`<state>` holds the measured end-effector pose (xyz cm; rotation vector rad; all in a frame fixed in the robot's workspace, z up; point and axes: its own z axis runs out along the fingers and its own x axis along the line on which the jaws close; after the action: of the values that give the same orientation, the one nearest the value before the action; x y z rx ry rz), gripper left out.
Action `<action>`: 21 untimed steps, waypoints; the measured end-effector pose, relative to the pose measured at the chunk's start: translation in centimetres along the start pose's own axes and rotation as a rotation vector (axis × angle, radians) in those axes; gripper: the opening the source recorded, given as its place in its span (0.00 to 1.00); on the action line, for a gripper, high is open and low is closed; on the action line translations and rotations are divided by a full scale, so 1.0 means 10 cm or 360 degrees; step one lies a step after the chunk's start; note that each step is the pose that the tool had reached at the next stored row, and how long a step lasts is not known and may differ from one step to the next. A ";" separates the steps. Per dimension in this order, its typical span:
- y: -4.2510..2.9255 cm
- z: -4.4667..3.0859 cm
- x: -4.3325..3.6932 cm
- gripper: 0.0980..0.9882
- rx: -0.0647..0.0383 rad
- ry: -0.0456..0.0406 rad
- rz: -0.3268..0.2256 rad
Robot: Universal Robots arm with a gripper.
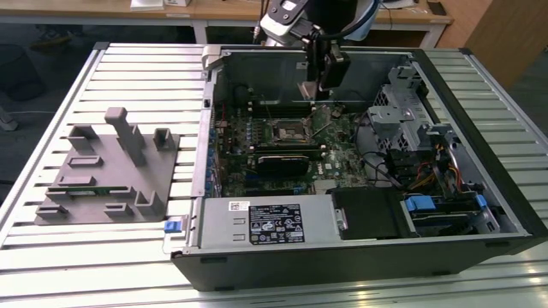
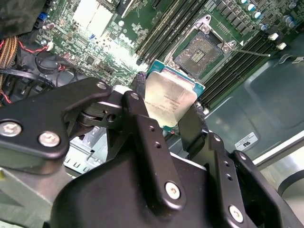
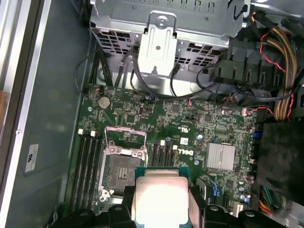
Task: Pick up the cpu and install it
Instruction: 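Place the cpu into insertion slot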
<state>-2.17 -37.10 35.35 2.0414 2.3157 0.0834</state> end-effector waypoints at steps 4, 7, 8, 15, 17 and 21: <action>-0.020 0.023 0.002 0.48 0.0000 0.0000 0.0000; -0.028 0.039 0.012 0.48 0.0000 0.0000 0.0002; -0.032 0.044 0.015 0.48 0.0000 0.0000 0.0006; -0.038 0.093 0.035 0.48 0.0004 -0.0007 0.0098; -0.040 0.108 0.041 0.48 0.0004 -0.0009 0.0128; -0.056 0.123 0.048 0.48 0.0002 0.0018 0.0148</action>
<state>-2.69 -36.69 34.08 2.1538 2.2272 0.0975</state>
